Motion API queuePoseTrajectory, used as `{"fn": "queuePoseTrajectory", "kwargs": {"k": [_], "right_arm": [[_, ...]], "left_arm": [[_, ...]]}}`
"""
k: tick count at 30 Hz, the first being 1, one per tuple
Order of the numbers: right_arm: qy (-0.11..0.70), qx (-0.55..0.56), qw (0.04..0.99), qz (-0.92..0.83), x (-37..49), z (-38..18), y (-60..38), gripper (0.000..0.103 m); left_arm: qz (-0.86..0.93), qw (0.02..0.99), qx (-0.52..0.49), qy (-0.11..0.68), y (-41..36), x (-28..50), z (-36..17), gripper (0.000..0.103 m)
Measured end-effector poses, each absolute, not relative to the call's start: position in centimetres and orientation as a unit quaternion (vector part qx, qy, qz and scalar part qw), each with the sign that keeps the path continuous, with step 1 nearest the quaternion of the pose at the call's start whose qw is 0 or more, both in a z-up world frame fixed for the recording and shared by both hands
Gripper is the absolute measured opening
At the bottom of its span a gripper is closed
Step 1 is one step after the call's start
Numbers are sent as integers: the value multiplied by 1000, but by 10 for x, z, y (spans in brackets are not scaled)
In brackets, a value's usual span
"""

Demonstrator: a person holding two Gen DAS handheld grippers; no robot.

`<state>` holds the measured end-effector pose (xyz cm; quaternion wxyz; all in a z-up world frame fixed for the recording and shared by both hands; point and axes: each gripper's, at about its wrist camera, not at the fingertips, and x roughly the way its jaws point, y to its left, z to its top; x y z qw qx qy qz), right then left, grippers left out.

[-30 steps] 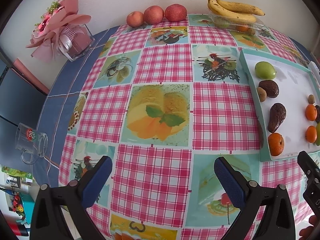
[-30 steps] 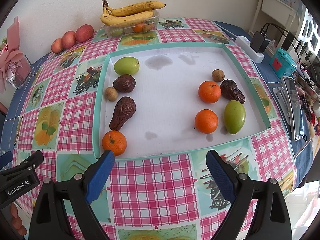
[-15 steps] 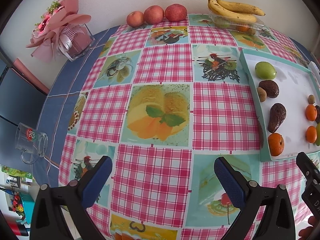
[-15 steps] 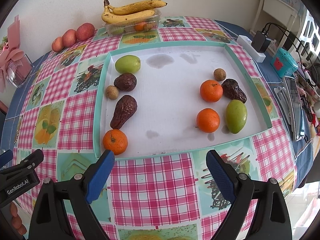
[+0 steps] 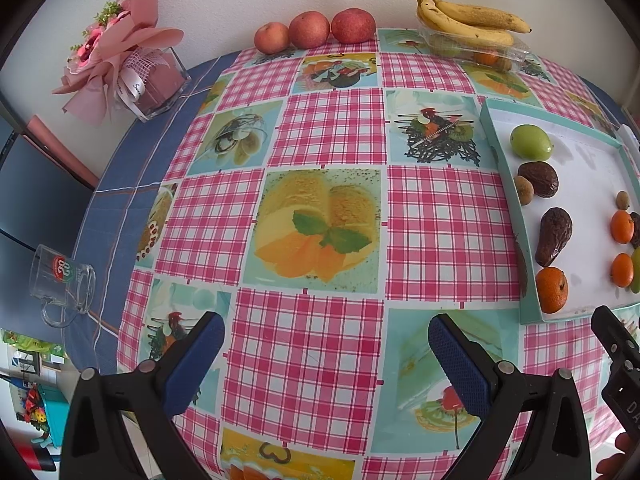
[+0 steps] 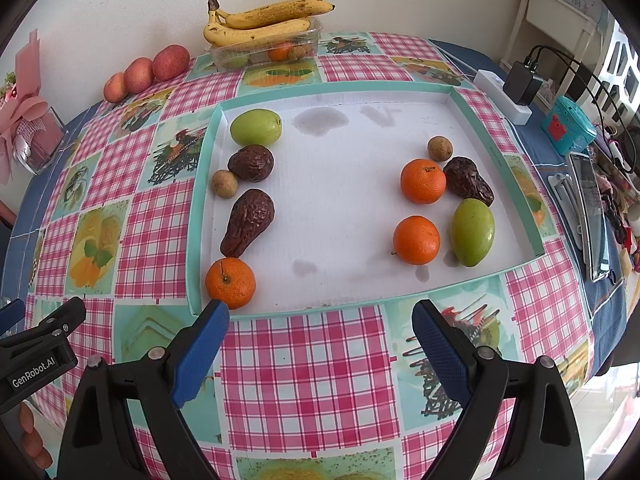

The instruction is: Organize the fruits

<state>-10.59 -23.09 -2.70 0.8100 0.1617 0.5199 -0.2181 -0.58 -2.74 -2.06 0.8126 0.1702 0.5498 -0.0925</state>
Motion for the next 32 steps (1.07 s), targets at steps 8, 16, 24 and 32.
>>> {"fn": "queuePoseTrajectory", "kwargs": {"k": [8, 16, 24, 32], "right_arm": [[520, 162, 810, -218, -105, -27, -231, 93], [524, 159, 808, -218, -106, -28, -232, 93], [525, 156, 807, -221, -106, -28, -233, 93], [526, 157, 807, -220, -106, -28, -235, 93]], "left_arm": [[-89, 813, 172, 550, -27, -6, -20, 103], [-79, 813, 174, 549, -26, -6, -21, 103], [-61, 815, 186, 546, -25, -7, -20, 103], [-51, 817, 205, 537, -25, -7, -20, 103]]}}
